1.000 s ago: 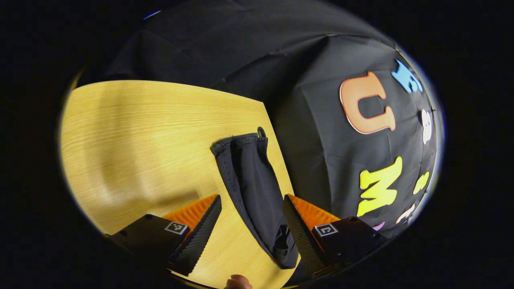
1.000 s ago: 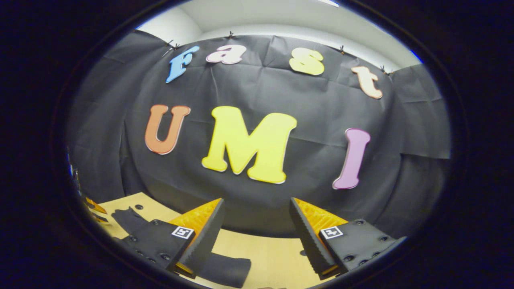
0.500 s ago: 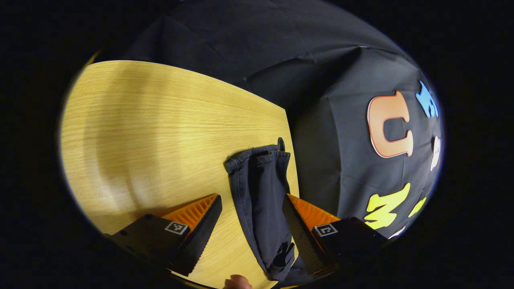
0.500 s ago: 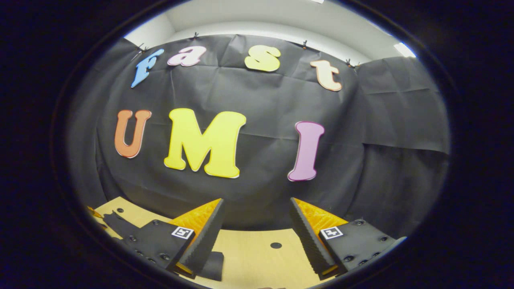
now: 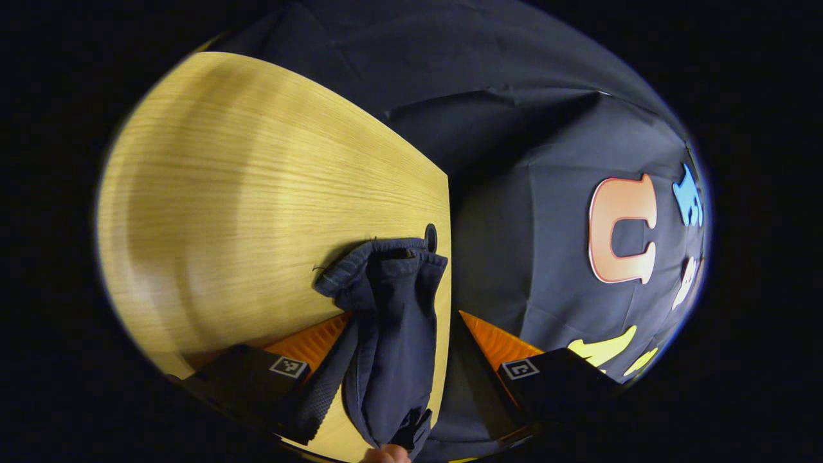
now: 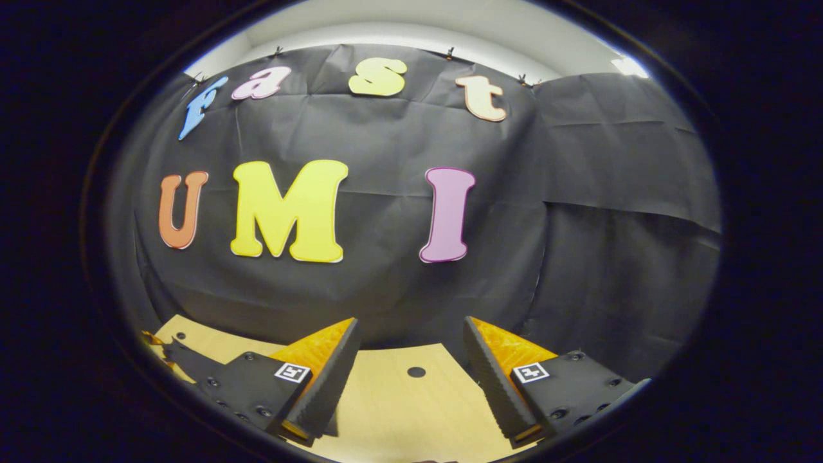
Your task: Grasp the waist and the cuffs of the jeans and fold them to make the two legs overlap; first hold the waist and fold one-third of the jeans toward the cuffs, then hold the cuffs and fold the remaining one-third in the same direction to finish folding.
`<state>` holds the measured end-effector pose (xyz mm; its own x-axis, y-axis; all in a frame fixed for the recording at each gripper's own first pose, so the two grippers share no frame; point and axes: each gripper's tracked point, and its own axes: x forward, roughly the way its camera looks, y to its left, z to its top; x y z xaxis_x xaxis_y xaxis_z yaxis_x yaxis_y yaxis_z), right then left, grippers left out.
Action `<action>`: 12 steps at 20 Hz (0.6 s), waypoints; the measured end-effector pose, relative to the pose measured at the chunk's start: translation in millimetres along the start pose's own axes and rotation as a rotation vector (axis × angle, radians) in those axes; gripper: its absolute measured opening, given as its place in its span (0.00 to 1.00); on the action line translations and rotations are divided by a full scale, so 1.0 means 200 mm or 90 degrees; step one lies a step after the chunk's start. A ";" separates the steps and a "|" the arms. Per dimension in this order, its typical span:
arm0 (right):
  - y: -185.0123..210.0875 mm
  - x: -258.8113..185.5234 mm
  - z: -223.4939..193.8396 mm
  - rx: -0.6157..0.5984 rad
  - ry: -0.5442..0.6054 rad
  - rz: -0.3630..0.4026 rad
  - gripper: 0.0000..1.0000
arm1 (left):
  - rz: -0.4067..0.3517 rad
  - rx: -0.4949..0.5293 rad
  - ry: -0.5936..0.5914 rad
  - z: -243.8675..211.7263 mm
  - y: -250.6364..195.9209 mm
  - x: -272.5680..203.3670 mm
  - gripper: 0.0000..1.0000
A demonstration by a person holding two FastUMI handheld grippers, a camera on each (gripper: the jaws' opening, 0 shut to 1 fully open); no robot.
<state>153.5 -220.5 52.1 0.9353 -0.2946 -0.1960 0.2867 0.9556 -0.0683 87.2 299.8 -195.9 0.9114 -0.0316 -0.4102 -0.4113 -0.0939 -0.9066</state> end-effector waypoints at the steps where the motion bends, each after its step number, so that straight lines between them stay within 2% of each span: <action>1: -0.02 0.00 -0.01 0.005 0.003 -0.002 0.99 | 0.006 -0.033 0.010 0.01 0.01 0.01 0.94; 2: -0.03 -0.01 -0.01 0.008 0.007 -0.005 0.99 | 0.011 -0.061 0.009 0.02 0.03 0.01 0.92; 3: -0.05 -0.01 -0.02 0.009 0.009 -0.008 0.99 | 0.014 -0.070 0.007 0.02 0.04 0.03 0.66; 4: -0.07 -0.01 -0.02 0.010 0.011 -0.012 0.99 | 0.035 -0.051 0.004 0.00 0.10 0.03 0.51; 6: -0.10 -0.02 -0.03 0.011 0.018 -0.017 0.99 | 0.042 -0.030 -0.008 -0.01 0.13 0.04 0.22; 7: -0.11 -0.02 -0.03 0.012 0.020 -0.019 0.99 | 0.046 -0.033 -0.011 0.00 0.13 0.05 0.19; 8: -0.12 -0.03 -0.03 0.014 0.021 -0.020 0.99 | 0.047 -0.037 -0.011 0.01 0.12 0.04 0.11; 9: -0.14 -0.03 -0.03 0.015 0.021 -0.022 0.99 | 0.048 -0.025 -0.014 0.00 0.10 0.02 0.07; 12: -0.17 -0.04 -0.03 0.019 0.022 -0.025 0.98 | 0.040 0.050 -0.023 -0.01 0.04 -0.04 0.04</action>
<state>135.7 -250.2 50.7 0.9156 -0.3317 -0.2274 0.3298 0.9429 -0.0474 76.8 296.8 -199.3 0.8835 0.0008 -0.4684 -0.4684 -0.0146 -0.8834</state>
